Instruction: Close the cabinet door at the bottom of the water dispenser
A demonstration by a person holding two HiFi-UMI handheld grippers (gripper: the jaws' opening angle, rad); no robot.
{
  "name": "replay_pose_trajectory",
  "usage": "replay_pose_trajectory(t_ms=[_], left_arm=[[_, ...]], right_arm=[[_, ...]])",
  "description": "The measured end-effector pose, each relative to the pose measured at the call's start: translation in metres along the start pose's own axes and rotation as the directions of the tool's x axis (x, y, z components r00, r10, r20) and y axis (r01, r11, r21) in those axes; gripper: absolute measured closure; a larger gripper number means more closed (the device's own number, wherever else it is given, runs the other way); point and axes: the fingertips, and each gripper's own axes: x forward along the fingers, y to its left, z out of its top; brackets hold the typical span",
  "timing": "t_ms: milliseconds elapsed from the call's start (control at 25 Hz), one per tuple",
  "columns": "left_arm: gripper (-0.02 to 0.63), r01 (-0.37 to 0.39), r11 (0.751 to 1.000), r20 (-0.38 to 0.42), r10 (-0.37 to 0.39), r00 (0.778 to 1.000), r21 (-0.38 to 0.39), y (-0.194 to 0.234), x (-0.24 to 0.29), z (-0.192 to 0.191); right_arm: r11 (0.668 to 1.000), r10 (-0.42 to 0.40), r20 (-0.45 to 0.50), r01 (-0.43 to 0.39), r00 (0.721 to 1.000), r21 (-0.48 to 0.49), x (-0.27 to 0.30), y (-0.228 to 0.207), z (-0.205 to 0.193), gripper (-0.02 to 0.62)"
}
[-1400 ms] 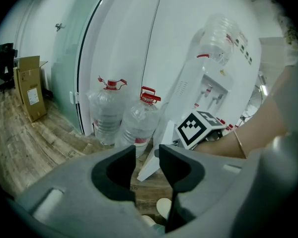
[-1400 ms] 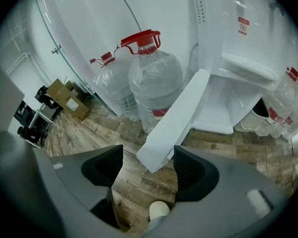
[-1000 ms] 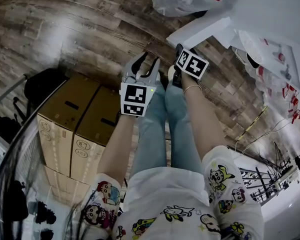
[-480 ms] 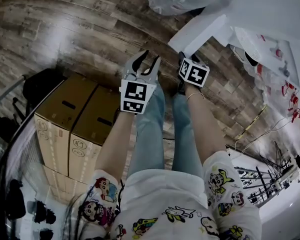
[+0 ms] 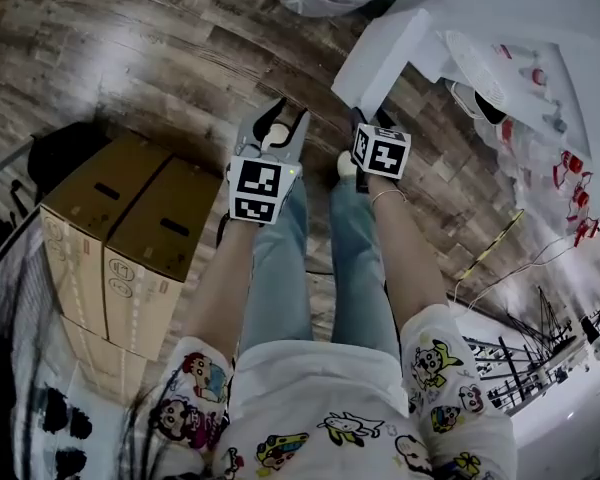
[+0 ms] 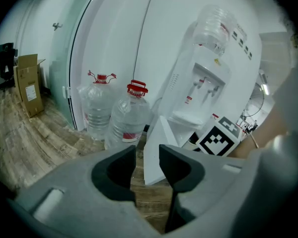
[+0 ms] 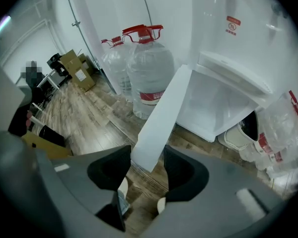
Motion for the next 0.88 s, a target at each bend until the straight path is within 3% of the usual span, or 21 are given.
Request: replay_pose_trajectory(t_ms=[560,880], left_arm=[[0.465,0.001,0.999,0.022,0.0,1.0,-0.054,-0.112,0.044,-0.039],[0.465,-0.035,0.995,0.027,0.038,0.999,-0.091,-0.138,0.056,-0.054]], right_arm=[[0.991,0.004,0.006,-0.003,1.0,-0.137,-0.026,-0.126,-0.038,0.419],[0.984,0.012,0.049,-0.003,0.999,-0.176,-0.028,-0.169,-0.034,0.423]])
